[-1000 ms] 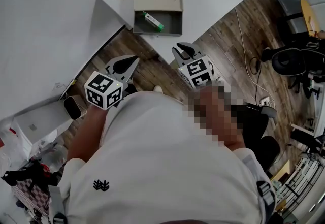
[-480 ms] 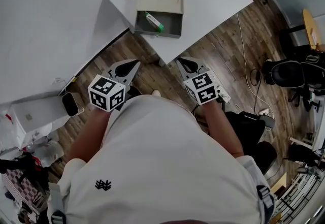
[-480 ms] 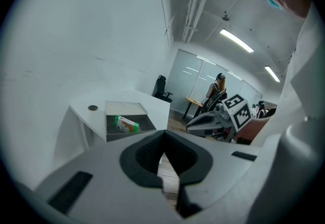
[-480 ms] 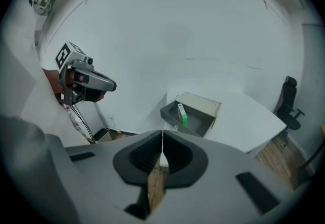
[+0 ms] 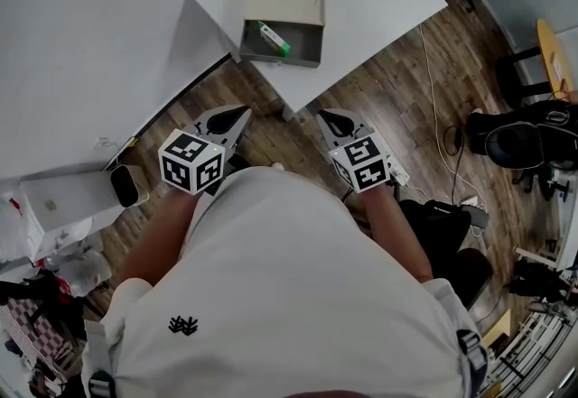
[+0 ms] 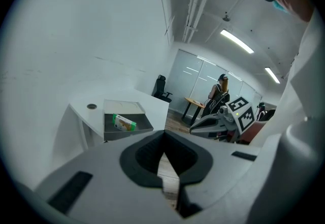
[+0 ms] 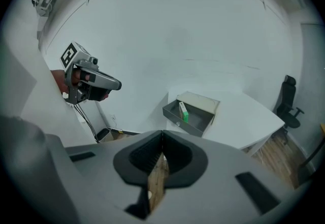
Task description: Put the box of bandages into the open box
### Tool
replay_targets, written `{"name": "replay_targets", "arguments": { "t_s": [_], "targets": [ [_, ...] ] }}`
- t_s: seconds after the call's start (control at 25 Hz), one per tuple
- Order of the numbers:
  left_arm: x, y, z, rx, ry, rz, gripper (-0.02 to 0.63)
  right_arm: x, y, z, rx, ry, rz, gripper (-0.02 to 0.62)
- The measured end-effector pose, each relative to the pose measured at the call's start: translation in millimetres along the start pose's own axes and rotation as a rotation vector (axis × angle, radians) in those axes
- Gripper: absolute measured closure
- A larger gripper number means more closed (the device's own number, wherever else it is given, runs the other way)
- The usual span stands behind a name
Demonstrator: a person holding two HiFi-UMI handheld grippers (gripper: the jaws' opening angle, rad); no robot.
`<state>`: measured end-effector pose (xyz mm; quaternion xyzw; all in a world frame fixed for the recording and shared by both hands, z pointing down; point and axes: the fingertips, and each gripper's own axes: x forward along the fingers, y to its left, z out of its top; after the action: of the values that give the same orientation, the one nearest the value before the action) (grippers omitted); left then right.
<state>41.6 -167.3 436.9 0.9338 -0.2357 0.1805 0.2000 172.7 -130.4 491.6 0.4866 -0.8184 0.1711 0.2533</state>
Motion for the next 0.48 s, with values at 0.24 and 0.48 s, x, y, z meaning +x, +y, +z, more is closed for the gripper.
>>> {"name": "replay_targets", "arguments": {
  "t_s": [0.24, 0.48],
  "targets": [
    [-2.9, 1.8, -4.5, -0.001, 0.006, 0.006, 0.6, 1.1, 5.4, -1.2, 0.0, -0.003, 0.006, 0.588],
    [-5.9, -2.0, -5.0, 0.004, 0.007, 0.015, 0.6, -2.4, 9.1, -0.1, 0.001, -0.009, 0.02, 0.588]
  ]
}}
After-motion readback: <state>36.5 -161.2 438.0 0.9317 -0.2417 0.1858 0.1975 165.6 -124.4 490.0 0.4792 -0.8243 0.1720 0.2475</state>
